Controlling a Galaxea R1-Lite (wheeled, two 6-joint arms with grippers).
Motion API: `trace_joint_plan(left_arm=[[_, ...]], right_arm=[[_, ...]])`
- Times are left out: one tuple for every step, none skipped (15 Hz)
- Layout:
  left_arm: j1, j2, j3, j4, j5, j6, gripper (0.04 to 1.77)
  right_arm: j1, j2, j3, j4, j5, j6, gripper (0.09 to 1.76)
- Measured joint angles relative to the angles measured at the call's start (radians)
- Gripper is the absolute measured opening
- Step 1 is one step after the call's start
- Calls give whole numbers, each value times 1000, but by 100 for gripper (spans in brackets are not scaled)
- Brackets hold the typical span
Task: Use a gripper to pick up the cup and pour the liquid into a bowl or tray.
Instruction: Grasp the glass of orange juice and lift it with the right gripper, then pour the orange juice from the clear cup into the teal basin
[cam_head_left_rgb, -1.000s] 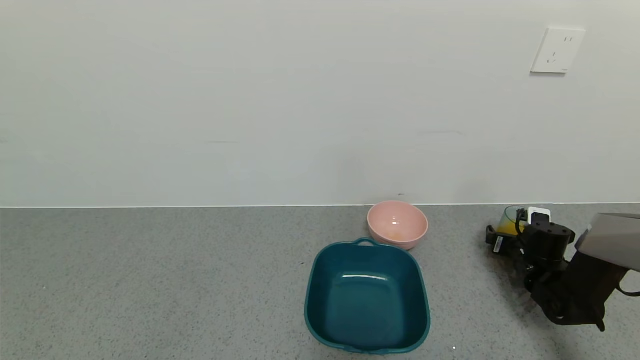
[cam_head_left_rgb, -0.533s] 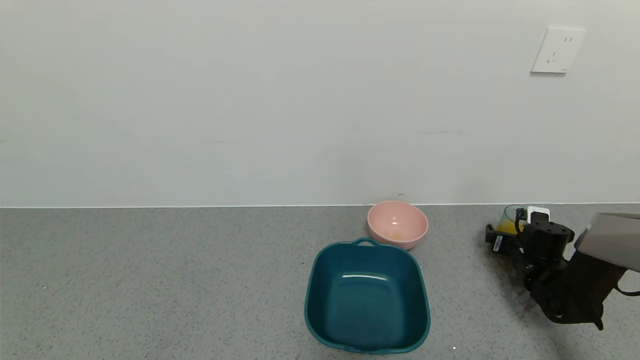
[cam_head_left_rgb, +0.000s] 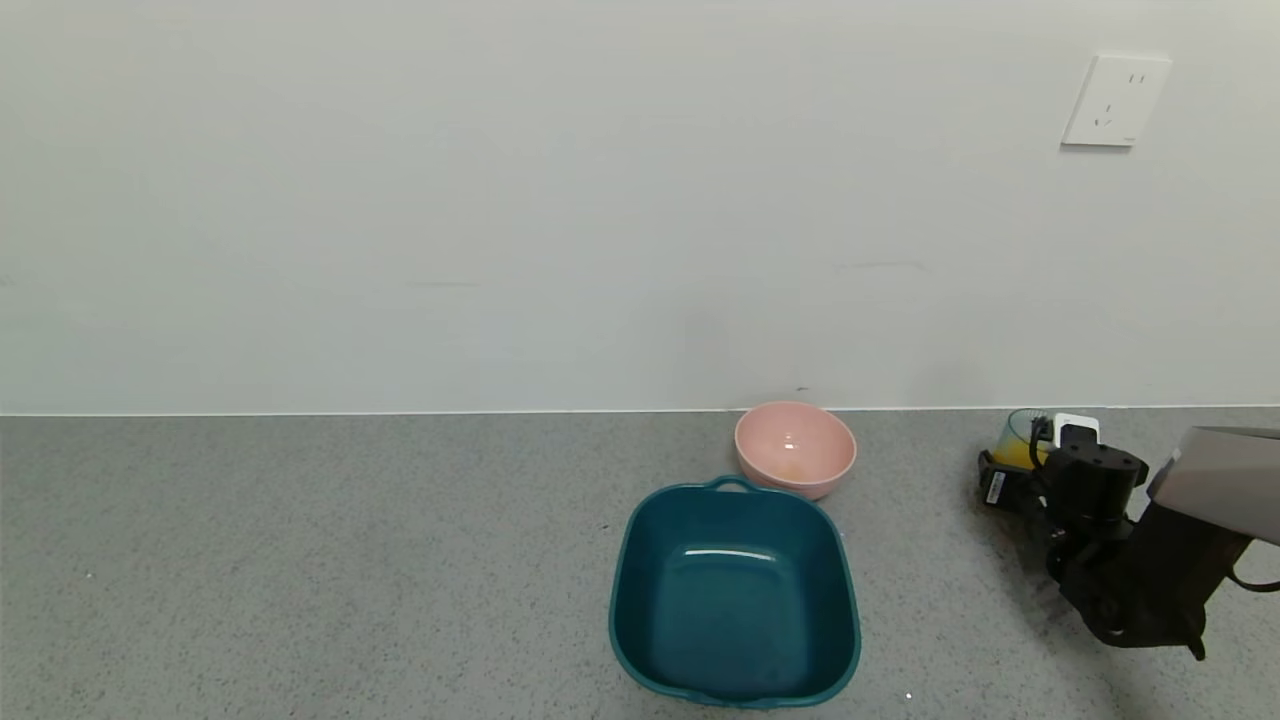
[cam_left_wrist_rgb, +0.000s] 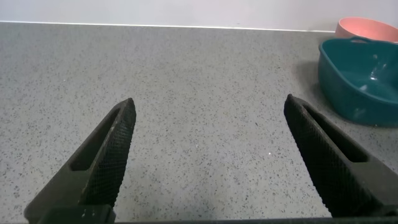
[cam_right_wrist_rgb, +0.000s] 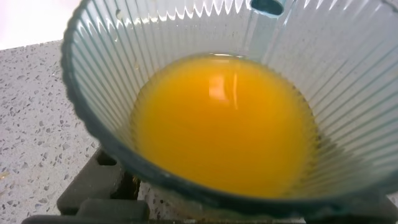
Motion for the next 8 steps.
trace_joint_plan(left_arm=[[0,0,0,0,0,0,172],[0,0,0,0,0,0,172],[0,0,0,0,0,0,172],[0,0,0,0,0,0,172],[0,0,0,0,0,0,172],[0,0,0,0,0,0,172],[0,0,0,0,0,0,172],[0,0,0,0,0,0,172]], right_arm=[[0,0,0,-1,0,-3,137],[1,0,0,-1,1,-4,137],[1,-1,1,-1,1,-4,137],[1,-2,2,-1,2,-5,137],[1,-2,2,-1,3,-5,137],[1,-3,3,-1,3,-4,137],[1,-4,4,-1,3,-5,137],[1,-6,6,0,3,-4,137]])
